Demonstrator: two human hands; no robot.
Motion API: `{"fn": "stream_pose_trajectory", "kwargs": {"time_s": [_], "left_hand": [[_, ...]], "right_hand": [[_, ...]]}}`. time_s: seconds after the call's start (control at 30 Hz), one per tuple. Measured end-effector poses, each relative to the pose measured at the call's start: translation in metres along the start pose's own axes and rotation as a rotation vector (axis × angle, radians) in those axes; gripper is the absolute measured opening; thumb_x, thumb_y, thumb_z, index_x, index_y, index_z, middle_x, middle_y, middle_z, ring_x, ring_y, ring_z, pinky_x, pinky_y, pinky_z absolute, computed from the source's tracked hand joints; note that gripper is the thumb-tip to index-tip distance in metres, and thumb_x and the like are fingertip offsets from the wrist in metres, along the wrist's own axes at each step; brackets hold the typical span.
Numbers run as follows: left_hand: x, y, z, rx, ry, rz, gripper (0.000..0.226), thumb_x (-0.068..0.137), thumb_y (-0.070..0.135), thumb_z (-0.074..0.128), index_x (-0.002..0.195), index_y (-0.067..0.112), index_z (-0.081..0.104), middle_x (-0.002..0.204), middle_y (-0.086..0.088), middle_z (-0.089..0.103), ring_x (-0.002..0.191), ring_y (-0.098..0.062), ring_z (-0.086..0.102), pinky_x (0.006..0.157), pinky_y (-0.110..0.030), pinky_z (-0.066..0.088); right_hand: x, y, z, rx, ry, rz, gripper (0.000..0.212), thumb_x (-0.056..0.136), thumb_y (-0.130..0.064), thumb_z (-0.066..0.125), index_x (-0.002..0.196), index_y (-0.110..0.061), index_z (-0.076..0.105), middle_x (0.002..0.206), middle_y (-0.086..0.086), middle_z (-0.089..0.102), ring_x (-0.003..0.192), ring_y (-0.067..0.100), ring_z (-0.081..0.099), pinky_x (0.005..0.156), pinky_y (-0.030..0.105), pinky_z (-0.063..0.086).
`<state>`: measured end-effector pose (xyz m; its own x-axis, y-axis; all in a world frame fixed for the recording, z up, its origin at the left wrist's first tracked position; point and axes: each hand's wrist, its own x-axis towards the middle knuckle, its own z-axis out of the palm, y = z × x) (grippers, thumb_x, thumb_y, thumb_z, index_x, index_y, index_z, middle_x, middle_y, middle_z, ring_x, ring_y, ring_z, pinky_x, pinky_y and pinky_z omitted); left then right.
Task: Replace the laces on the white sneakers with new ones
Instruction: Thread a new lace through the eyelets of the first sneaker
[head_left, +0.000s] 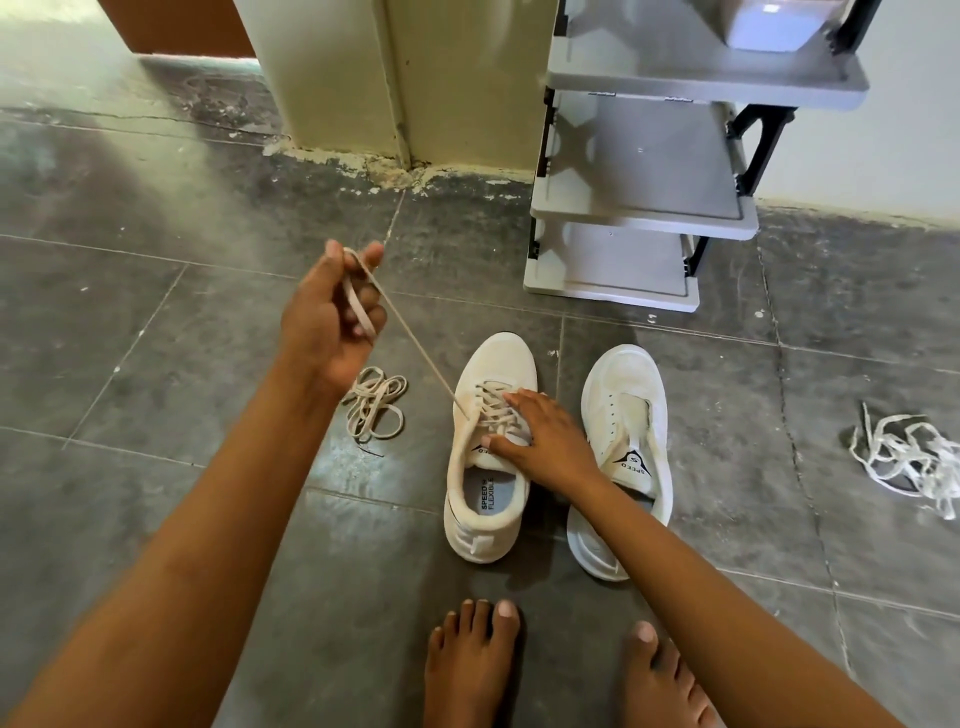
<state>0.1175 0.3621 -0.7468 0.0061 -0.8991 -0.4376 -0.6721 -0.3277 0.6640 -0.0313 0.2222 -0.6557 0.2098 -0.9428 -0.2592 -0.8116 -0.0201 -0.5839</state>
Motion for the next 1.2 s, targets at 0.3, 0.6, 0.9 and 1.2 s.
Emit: {"fn": "stream_pose_trajectory", "kwargs": {"time_s": [0.3, 0.6, 0.9, 1.2], "left_hand": [[0.042, 0.065, -0.081, 0.307, 0.017, 0.178, 0.039, 0.098, 0.045, 0.034, 0.123, 0.023, 0.054, 0.118, 0.001, 0.061, 0.116, -0.024, 0.050, 0.093, -0.032, 0.039], [0.060, 0.135, -0.176, -0.256, -0.157, 0.087, 0.016, 0.088, 0.019, 0.063, 0.073, 0.017, 0.067, 0.058, 0.004, 0.055, 0.048, -0.006, 0.038, 0.046, -0.017, 0.029], [0.079, 0.127, -0.182, 0.148, 0.079, 0.067, 0.029, 0.093, 0.019, 0.042, 0.096, 0.007, 0.067, 0.107, -0.026, 0.054, 0.089, -0.034, 0.053, 0.085, -0.038, 0.045], [0.065, 0.148, -0.170, 0.354, -0.094, 0.323, 0.049, 0.090, -0.004, 0.035, 0.132, 0.018, 0.048, 0.097, -0.009, 0.057, 0.091, -0.021, 0.054, 0.073, -0.027, 0.036]], "right_hand": [[-0.004, -0.001, -0.002, -0.047, -0.007, -0.009, 0.070, 0.087, -0.062, 0.047, 0.146, -0.029, 0.029, 0.155, -0.004, 0.024, 0.145, 0.018, 0.014, 0.116, 0.035, 0.012], [-0.009, -0.005, -0.001, -0.161, 0.040, 0.000, 0.068, 0.089, -0.062, 0.042, 0.146, -0.027, 0.029, 0.154, -0.004, 0.027, 0.144, 0.018, 0.016, 0.118, 0.039, 0.013], [-0.016, -0.013, -0.006, -0.031, -0.018, 0.032, 0.078, 0.085, -0.061, 0.051, 0.148, -0.024, 0.023, 0.157, -0.001, 0.016, 0.142, 0.021, 0.020, 0.112, 0.038, 0.025], [-0.039, -0.022, -0.001, 0.202, 0.254, 0.061, 0.025, 0.081, -0.026, 0.068, 0.099, -0.010, 0.060, 0.095, 0.003, 0.063, 0.089, 0.020, 0.059, 0.079, 0.036, 0.048]]}}
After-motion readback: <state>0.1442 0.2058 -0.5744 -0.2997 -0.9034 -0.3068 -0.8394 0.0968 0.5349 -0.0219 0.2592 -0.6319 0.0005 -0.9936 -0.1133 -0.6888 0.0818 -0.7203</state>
